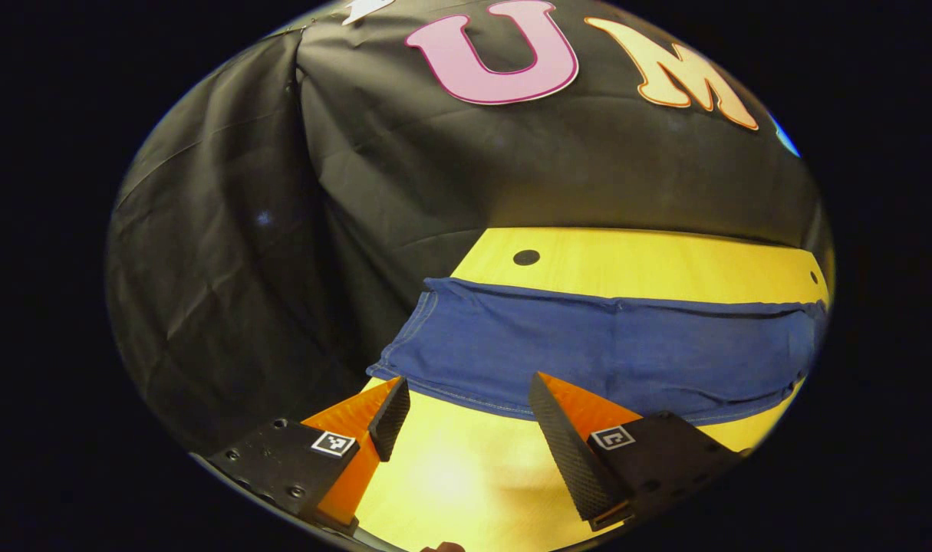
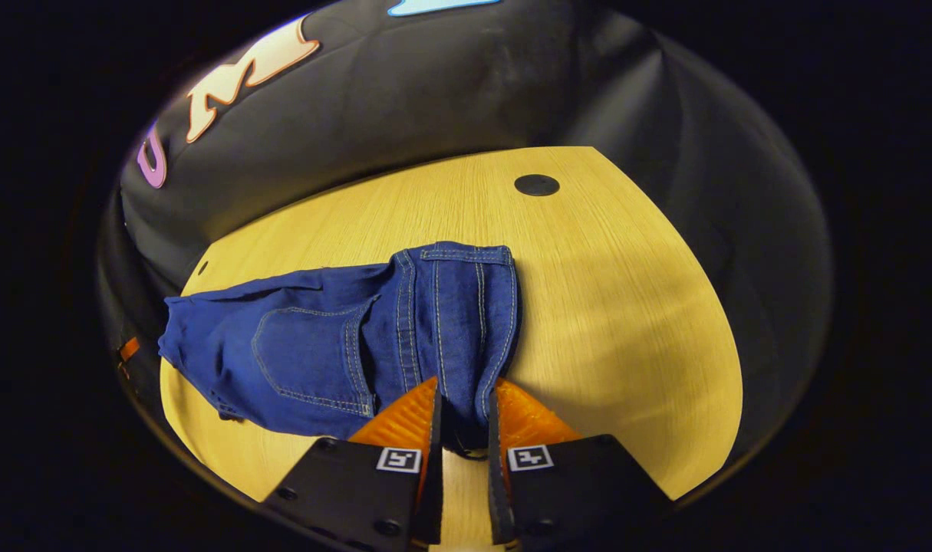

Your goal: Grasp the waist and the cuffs of the jeans and fold them to make the two legs overlap; first hold the waist and fold one-third of the jeans toward the cuffs, then hold the cuffs and fold the remaining one-third in the same direction to finish folding.

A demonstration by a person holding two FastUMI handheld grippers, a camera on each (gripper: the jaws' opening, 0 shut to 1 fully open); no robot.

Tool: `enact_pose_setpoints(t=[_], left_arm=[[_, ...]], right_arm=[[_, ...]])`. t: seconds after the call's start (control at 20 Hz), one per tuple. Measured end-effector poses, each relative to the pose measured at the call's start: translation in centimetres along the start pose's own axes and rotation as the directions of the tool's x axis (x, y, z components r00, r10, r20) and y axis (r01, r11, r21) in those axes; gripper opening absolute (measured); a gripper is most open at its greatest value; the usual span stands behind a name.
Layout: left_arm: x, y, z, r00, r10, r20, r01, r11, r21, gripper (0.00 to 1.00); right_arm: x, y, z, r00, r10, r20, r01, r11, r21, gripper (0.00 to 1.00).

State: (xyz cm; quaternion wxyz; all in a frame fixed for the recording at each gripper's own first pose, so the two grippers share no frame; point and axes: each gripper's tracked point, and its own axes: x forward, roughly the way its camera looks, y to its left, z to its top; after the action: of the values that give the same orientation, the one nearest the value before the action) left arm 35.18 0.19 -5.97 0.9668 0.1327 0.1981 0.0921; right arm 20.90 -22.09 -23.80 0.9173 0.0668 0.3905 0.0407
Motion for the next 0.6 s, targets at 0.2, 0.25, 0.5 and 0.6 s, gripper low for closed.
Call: enact_pose_setpoints(t=[0.2, 0.25, 0.5, 0.6], left_arm=[[-0.1, -0.4, -0.1, 0.999, -0.037, -0.005, 0.037, 0.999, -0.007, 0.95], [0.0, -0.4, -0.2, 0.999, -0.047, -0.006, 0.047, 0.999, -0.01, 0.95], [-0.2, -0.6, 0.1, 0.996, -0.085, -0.005, 0.085, 0.996, -0.015, 0.96], [-0.4, -0.7, -0.1, 0.994, -0.11, -0.004, 0.11, 0.994, -0.025, 0.95]], right_arm=[[0.1, -0.2, 0.5, 0.999, -0.03, 0.025, 0.03, 0.999, -0.015, 0.14], [0.1, -0.2, 0.4, 0.999, -0.041, 0.018, 0.041, 0.999, -0.01, 0.12], [-1.0, -1.4, 1.3, 0.983, -0.176, 0.053, 0.181, 0.979, -0.098, 0.07], [-1.4, -1.9, 1.7, 0.958, -0.275, 0.079, 0.283, 0.951, -0.127, 0.07]])
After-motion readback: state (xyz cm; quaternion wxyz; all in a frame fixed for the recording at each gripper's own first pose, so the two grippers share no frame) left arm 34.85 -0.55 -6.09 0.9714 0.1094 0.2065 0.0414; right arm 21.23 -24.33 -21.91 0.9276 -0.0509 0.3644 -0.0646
